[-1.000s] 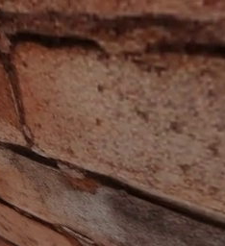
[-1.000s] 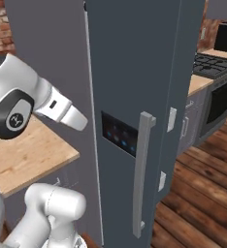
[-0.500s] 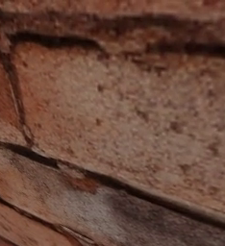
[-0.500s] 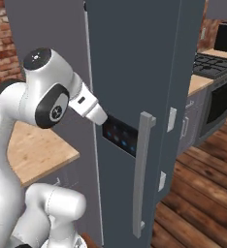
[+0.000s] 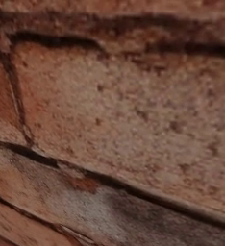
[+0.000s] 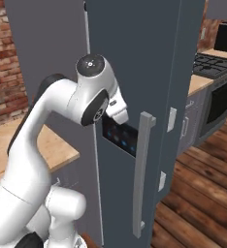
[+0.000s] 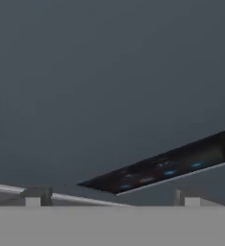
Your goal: Take the orange and cucumber from the second highest rack and move them to the highest rack where the pear and peach are located, to maximize freezer space. Close the freezer door after rearranging.
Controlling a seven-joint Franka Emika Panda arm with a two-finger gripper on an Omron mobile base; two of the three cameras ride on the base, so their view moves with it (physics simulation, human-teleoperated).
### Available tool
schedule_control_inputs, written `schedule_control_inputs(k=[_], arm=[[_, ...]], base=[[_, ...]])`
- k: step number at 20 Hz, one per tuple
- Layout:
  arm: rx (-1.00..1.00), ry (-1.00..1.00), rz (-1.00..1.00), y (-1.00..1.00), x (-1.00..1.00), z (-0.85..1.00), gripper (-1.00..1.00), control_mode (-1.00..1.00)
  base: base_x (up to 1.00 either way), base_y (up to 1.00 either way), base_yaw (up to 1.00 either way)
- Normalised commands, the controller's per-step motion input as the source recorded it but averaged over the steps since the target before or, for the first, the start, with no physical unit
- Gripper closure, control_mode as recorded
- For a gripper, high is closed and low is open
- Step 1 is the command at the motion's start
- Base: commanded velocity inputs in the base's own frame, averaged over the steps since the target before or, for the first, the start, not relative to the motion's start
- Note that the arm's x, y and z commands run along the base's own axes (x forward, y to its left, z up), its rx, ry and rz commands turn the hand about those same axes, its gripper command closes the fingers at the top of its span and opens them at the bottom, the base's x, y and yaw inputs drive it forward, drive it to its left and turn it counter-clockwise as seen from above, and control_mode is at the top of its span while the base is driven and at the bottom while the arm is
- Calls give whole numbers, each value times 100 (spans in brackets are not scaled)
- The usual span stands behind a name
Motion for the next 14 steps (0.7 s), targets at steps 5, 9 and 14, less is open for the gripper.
schedule_control_inputs(k=[5, 9, 14], arm=[[28, 0, -6, -40, 84, 0, -100, -100], [25, -1, 0, -35, 86, -4, -100, -100], [28, 0, 0, -28, 93, -6, -100, -100]], base=[[0, 0, 0], [0, 0, 0], [0, 0, 0]])
